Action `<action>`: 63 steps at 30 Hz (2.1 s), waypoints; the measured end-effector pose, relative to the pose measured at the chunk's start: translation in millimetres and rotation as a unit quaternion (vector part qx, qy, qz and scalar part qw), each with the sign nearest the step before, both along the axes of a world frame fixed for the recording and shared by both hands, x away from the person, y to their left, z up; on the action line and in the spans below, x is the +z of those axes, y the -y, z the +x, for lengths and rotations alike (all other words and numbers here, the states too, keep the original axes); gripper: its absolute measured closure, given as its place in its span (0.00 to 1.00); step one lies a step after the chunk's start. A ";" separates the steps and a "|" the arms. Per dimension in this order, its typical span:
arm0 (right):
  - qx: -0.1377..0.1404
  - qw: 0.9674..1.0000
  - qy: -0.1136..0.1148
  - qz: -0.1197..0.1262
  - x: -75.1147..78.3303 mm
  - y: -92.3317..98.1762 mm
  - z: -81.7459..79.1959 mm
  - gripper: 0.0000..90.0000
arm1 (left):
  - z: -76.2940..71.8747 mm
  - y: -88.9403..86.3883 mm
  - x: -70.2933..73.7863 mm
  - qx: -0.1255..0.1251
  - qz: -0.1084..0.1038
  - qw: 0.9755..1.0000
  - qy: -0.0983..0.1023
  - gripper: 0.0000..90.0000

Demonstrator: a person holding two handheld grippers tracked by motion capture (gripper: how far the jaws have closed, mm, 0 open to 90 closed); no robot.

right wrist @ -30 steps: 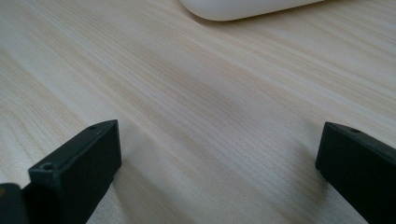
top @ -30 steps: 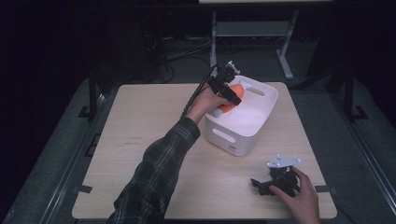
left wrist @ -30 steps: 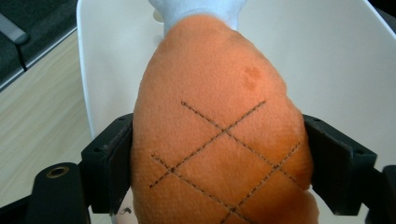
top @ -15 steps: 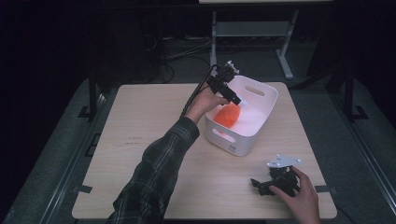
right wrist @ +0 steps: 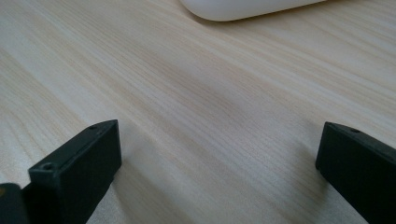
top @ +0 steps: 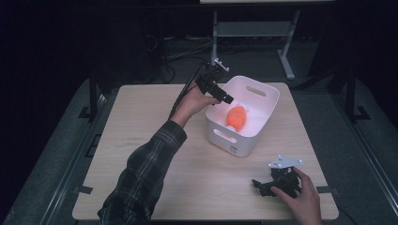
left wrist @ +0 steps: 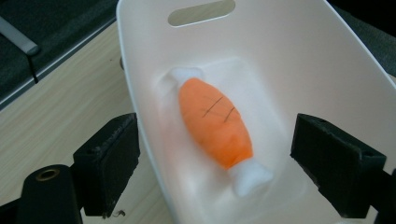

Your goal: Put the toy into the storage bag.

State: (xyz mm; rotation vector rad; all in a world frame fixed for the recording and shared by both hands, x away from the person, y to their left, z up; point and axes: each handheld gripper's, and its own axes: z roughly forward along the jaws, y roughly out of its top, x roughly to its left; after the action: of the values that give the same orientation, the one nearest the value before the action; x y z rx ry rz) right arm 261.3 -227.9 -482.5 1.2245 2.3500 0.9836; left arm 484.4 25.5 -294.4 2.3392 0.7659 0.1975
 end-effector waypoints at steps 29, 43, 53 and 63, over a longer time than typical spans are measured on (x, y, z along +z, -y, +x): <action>0.001 1.000 0.001 0.000 -0.2 0.2 0.2 0.00 | -49.3 -103.0 0.3 0.015 -0.049 0.998 0.039 0.15; 0.001 1.000 0.001 0.000 -0.2 0.1 0.2 0.00 | -77.5 -139.8 -11.3 0.016 -0.064 0.996 0.056 0.15; 0.001 1.000 0.001 -0.001 -0.3 0.2 0.3 0.00 | -97.3 -162.1 -28.3 0.019 -0.062 0.996 0.057 0.15; 0.001 1.000 0.001 -0.001 -0.3 0.2 0.3 0.00 | -116.2 -181.6 -50.2 0.027 -0.062 0.996 0.060 0.15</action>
State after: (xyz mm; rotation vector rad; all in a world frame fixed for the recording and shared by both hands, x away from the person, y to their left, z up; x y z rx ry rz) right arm 261.6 -228.1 -482.7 1.2197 2.3499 0.9833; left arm 368.2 207.1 -344.6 2.1708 0.7611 0.3018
